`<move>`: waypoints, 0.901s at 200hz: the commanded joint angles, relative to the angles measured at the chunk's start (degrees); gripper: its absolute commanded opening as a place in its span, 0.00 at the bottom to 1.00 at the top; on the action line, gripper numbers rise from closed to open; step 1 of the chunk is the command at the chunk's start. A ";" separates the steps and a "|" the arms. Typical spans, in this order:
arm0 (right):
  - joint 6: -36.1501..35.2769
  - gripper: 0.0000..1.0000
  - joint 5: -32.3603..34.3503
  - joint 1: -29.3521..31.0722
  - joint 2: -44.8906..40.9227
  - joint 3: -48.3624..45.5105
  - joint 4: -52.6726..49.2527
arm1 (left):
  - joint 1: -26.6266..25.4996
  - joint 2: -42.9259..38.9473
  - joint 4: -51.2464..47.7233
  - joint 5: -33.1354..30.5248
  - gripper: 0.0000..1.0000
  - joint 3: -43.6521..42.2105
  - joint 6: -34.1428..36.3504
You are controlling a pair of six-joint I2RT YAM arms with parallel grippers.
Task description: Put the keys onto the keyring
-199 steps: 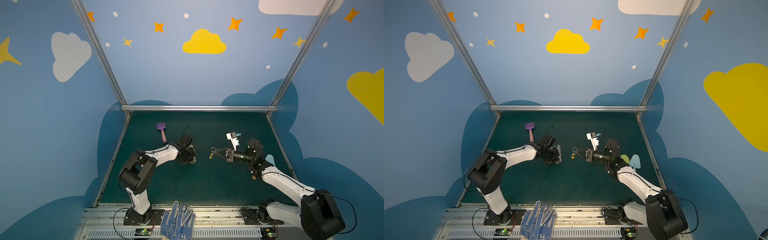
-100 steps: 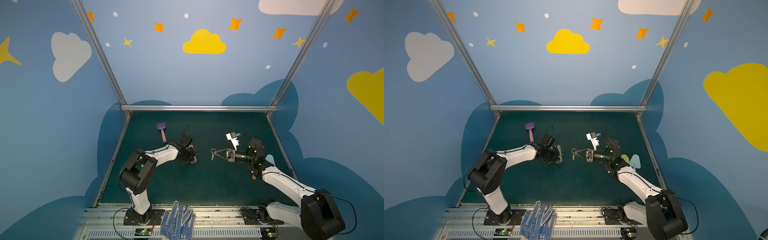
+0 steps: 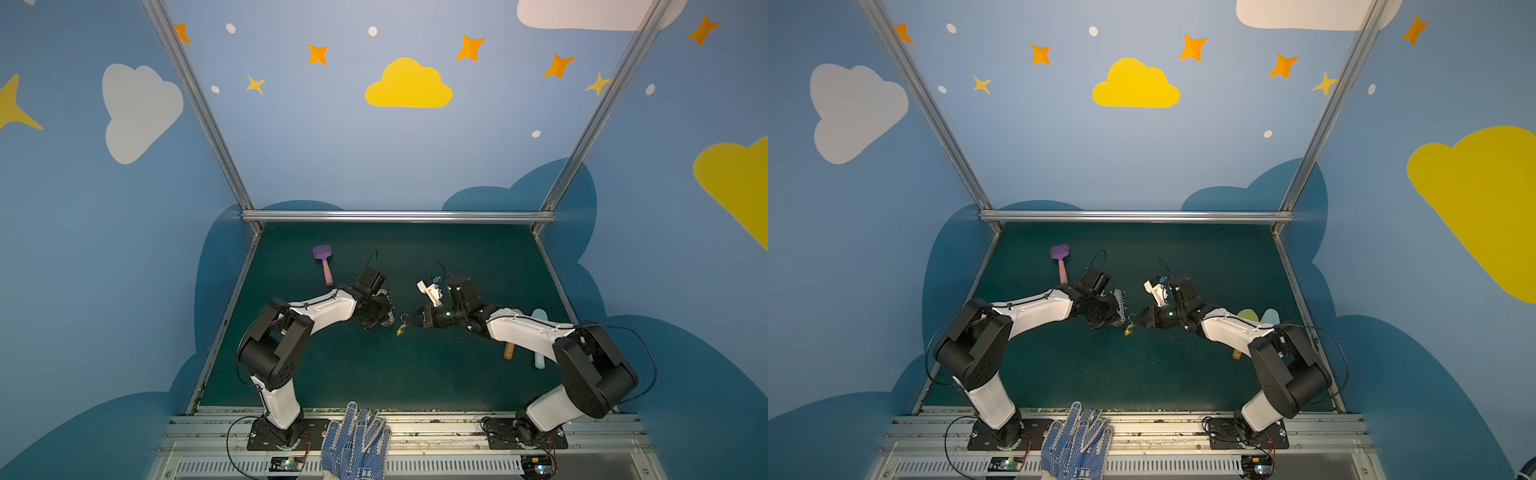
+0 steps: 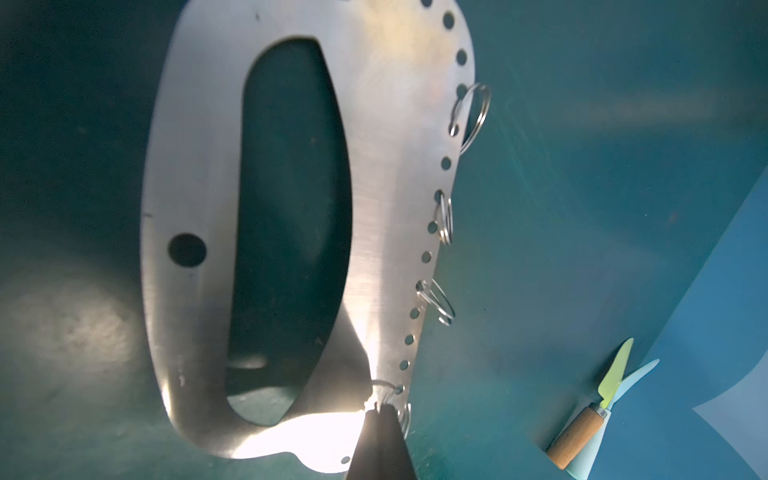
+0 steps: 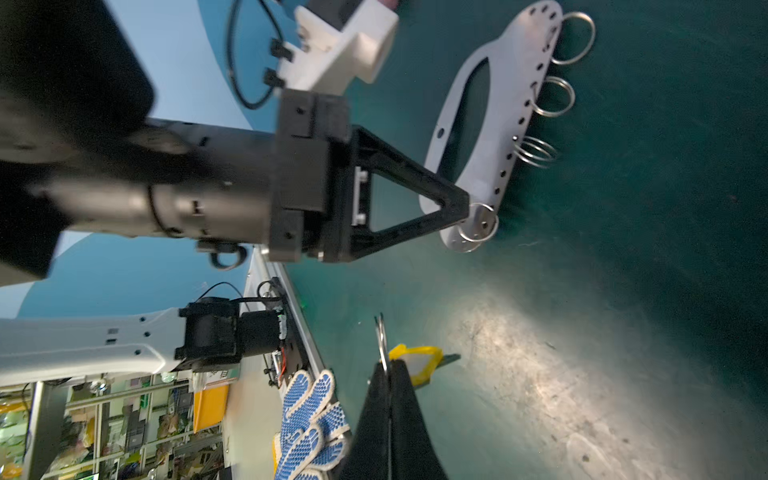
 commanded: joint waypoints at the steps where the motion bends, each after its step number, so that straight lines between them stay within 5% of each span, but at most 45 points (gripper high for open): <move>1: -1.36 0.00 4.55 0.95 3.07 2.75 -4.36 | 0.28 -1.96 -0.16 -0.34 0.04 0.27 -0.35; 180: 1.38 0.00 18.43 5.96 12.18 9.66 -7.59 | 0.28 -1.63 0.71 0.54 0.04 0.37 -1.05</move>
